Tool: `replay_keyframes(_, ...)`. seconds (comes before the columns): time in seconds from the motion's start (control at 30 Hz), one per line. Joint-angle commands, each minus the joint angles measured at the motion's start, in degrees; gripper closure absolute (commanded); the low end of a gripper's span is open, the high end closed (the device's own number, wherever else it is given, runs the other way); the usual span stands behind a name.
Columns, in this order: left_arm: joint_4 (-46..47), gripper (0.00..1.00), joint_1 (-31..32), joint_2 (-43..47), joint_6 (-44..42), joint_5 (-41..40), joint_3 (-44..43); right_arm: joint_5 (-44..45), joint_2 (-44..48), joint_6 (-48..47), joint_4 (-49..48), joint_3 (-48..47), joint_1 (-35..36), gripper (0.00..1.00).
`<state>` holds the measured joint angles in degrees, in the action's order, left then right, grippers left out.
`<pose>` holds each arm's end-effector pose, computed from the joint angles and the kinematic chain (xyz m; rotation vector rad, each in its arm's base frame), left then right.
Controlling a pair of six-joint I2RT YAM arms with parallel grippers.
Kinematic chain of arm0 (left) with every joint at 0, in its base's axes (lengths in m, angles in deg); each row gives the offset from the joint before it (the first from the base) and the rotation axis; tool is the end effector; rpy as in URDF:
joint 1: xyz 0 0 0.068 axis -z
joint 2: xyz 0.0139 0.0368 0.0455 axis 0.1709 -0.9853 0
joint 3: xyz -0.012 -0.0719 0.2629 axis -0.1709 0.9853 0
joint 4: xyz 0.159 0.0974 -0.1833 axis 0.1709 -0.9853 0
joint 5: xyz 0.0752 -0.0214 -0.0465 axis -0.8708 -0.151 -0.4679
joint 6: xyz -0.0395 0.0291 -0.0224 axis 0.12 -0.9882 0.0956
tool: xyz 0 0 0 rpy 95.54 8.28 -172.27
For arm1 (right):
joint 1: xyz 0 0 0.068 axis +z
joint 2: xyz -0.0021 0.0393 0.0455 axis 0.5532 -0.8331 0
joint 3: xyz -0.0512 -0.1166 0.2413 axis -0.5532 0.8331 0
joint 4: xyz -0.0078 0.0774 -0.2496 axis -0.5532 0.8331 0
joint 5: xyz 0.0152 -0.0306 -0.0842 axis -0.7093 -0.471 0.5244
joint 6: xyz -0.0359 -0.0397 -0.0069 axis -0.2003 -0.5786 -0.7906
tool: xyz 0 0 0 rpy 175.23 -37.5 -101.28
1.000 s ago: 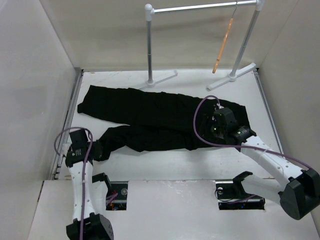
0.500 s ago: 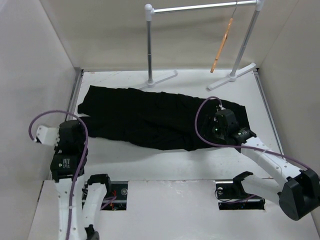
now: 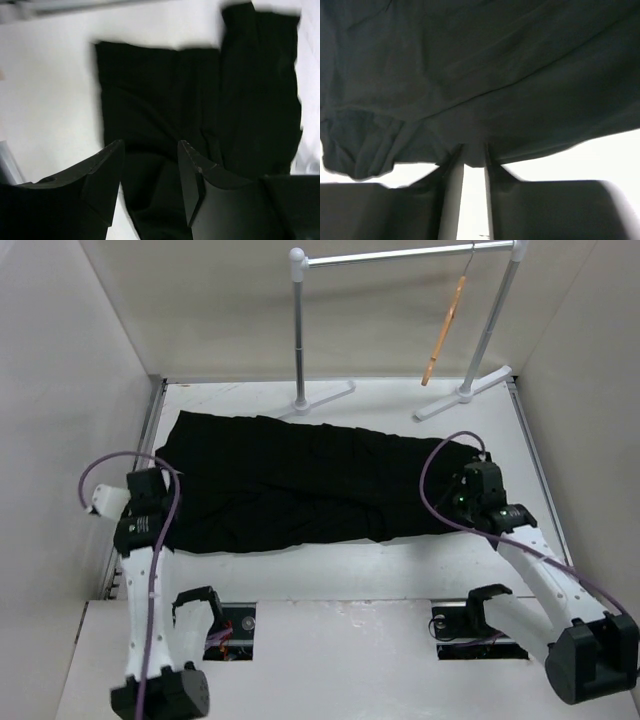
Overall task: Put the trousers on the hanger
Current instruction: Flatten out the trousers at the center of the board.
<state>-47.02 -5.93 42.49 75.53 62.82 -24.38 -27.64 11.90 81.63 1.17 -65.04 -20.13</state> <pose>0.1320 0.0504 0.3063 -1.4606 1.7118 0.0501 0.1867 0.0484 0.2280 0.6038 2.3749 0.5896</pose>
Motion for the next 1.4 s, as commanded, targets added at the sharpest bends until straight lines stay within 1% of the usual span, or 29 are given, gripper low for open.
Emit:
replay_keyframes(0.0, 10.96, 0.55, 7.96, -6.76, 2.36, 4.53, 2.88, 3.12, 2.73, 2.13, 4.12, -0.42, -5.74, 0.91)
replay_keyframes(0.07, 16.23, 0.55, 14.29, -11.42, 3.77, 5.06, 3.95, 4.78, 3.43, 2.75, 6.06, -0.33, -9.0, 0.92)
replay_keyframes(0.1, 18.6, 0.55, 17.71, -13.7, 4.39, 5.15, 3.86, 5.58, 3.87, 3.1, 6.76, -0.07, -10.5, 0.9)
replay_keyframes(0.17, 22.74, 0.56, 25.0, -18.1, 4.57, 4.8, 3.08, 8.03, 4.66, 4.24, 7.47, 0.98, -13.83, 0.75)
replay_keyframes(0.23, 25.12, 0.59, 31.25, -21.97, 4.48, 4.97, 2.28, 9.71, 5.28, 5.3, 8.0, 2.04, -17.0, 0.62)
replay_keyframes(0.3, 26.53, 0.62, 35.83, -24.35, 4.31, 5.33, 2.1, 11.37, 5.28, 5.39, 8.17, 2.74, -19.64, 0.53)
replay_keyframes(0.37, 26.8, 0.65, 39.88, -25.41, 4.13, 6.11, 3.06, 12.87, 5.11, 5.3, 8.53, 3.53, -21.58, 0.48)
replay_keyframes(0.43, 26.19, 0.66, 41.65, -25.24, 3.95, 7.17, 5.43, 14.1, 4.67, 5.21, 8.0, 4.5, -22.72, 0.45)
replay_keyframes(0.53, 24.96, 0.64, 41.39, -23.23, 3.87, 10.85, 10.52, 14.89, 1.87, 5.65, 6.77, 5.29, -22.82, 0.42)
replay_keyframes(0.6, 22.59, 0.58, 40.6, -21.47, 3.6, 12.35, 13.43, 17.0, -0.77, 6.09, 4.76, 6.17, -22.81, 0.41)
replay_keyframes(0.67, 21.09, 0.5, 39.9, -19.54, 2.73, 12.45, 16.07, 17.63, -4.98, 5.39, 0.9, 6.61, -23.34, 0.4)
replay_keyframes(0.73, 20.92, 0.45, 38.5, -19.0, 1.06, 13.15, 18.09, 15.61, -9.03, 4.69, -2.7, 5.74, -23.78, 0.48)
replay_keyframes(0.77, 20.74, 0.45, 37.62, -19.09, 0.62, 13.76, 18.71, 15.43, -10.43, 4.42, -4.29, 5.04, -23.61, 0.56)
replay_keyframes(0.8, 21.0, 0.45, 36.83, -19.09, 0.18, 14.46, 19.59, 15.51, -11.67, 4.51, -5.09, 4.07, -23.61, 0.68)
replay_keyframes(0.87, 21.7, 0.47, 34.72, -19.0, -0.44, 15.08, 21.87, 16.65, -13.08, 4.16, -4.58, 1.7, -23.26, 0.86)
replay_keyframes(0.9, 22.05, 0.51, 32.88, -18.83, -0.61, 15.43, 23.1, 17.09, -13.35, 3.9, -2.65, 0.47, -22.91, 0.93)
replay_keyframes(0.93, 22.66, 0.55, 30.77, -18.48, -1.23, 15.96, 24.24, 17.71, -12.65, 3.55, -0.2, -0.67, -22.64, 0.97)
replay_keyframes(0.97, 23.11, 0.62, 28.49, -18.04, -2.01, 16.57, 25.21, 17.89, -11.08, 3.28, 2.7, -1.64, -22.55, 0.99)
replay_keyframes(1.03, 22.67, 0.82, 23.66, -15.67, -2.9, 17.98, 26.1, 17.1, -5.56, 2.23, 9.81, -4.27, -22.64, 1.0)
replay_keyframes(1.07, 22.15, 0.88, 21.37, -13.75, -3.51, 18.59, 26.18, 17.18, -2.31, 1.88, 13.67, -6.03, -22.55, 1.0)
replay_keyframes(1.1, 21.19, 0.92, 19.26, -11.64, -4.04, 19.21, 25.66, 17.01, 0.42, 1.52, 17.37, -8.13, -22.64, 1.0)
replay_keyframes(1.17, 18.2, 0.95, 16.35, -8.9, -5.18, 20.44, 22.78, 16.4, 3.69, 0.65, 23.53, -12.53, -22.81, 1.0)
replay_keyframes(1.23, 15.56, 0.95, 15.2, -7.58, -6.67, 20.45, 19.35, 15.78, 5.19, -0.76, 29.42, -16.49, -23.43, 0.99)
replay_keyframes(1.3, 13.45, 0.96, 14.41, -6.96, -8.08, 20.01, 16.71, 15.69, 6.24, -0.77, 33.56, -18.08, -23.17, 0.98)
replay_keyframes(1.37, 11.61, 0.96, 14.49, -6.96, -8.35, 19.57, 14.07, 14.91, 7.47, -1.11, 35.68, -17.91, -23.17, 0.97)
